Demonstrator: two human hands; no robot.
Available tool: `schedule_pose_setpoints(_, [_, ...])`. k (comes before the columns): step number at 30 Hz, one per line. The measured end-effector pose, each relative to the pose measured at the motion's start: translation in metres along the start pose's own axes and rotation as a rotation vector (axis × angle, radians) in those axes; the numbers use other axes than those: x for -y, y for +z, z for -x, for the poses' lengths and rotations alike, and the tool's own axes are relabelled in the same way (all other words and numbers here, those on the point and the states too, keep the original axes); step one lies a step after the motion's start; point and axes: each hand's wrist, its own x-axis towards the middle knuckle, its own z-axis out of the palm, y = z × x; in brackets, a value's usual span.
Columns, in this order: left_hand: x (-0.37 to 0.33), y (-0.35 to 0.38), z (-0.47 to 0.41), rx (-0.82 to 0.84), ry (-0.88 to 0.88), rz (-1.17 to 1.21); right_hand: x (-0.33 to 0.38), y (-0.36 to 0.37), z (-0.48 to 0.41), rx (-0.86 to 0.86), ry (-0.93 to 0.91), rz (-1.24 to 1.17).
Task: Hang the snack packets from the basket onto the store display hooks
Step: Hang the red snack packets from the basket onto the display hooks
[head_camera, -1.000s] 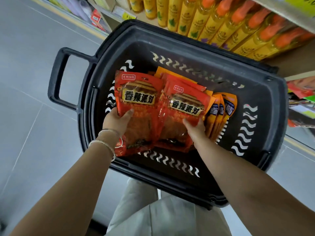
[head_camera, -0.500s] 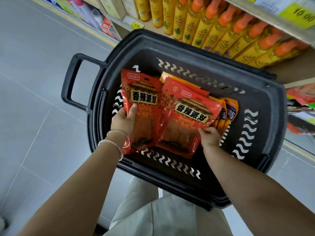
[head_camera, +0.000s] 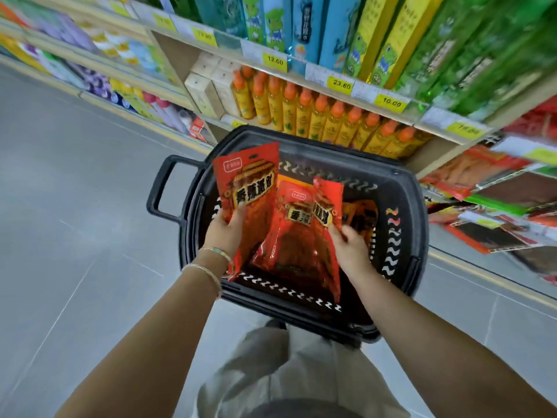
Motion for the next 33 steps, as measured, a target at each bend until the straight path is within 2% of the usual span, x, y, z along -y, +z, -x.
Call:
schedule_pose_setpoints(5, [-0.006, -0.024, 0.047, -0.013, 0.109, 0.015, 0.019, -0.039, 0.068, -0.256, -0.258, 0.023])
schedule_pose_setpoints(8, [0.000, -0.034, 0.082, 0.072, 0.255, 0.037, 0.022, -0.063, 0.128, -0.451, -0.425, -0.021])
schedule_pose_setpoints(10, [0.002, -0.035, 0.105, 0.129, 0.326, 0.045, 0.014, -0.077, 0.167, -0.572, -0.464, -0.034])
schedule_pose_setpoints(14, [0.005, -0.014, 0.144, 0.311, 0.425, 0.090, -0.026, -0.102, 0.235, -0.730, -0.348, -0.190])
schedule_pose_setpoints(17, [0.006, 0.012, 0.168, 0.413, 0.469, 0.006, -0.066, -0.115, 0.280, -0.834, -0.231, -0.269])
schedule_pose_setpoints(22, [0.012, 0.065, 0.215, 0.562, 0.564, -0.113, -0.138, -0.130, 0.334, -0.979, -0.021, -0.211])
schedule_pose_setpoints(30, [0.022, 0.183, 0.276, 0.616, 0.505, -0.321, -0.246, -0.184, 0.362, -0.960, 0.223, -0.317])
schedule_pose_setpoints(33, [0.012, 0.235, 0.296, 0.648, 0.549, -0.291, -0.265, -0.233, 0.357, -0.953, 0.225, -0.300])
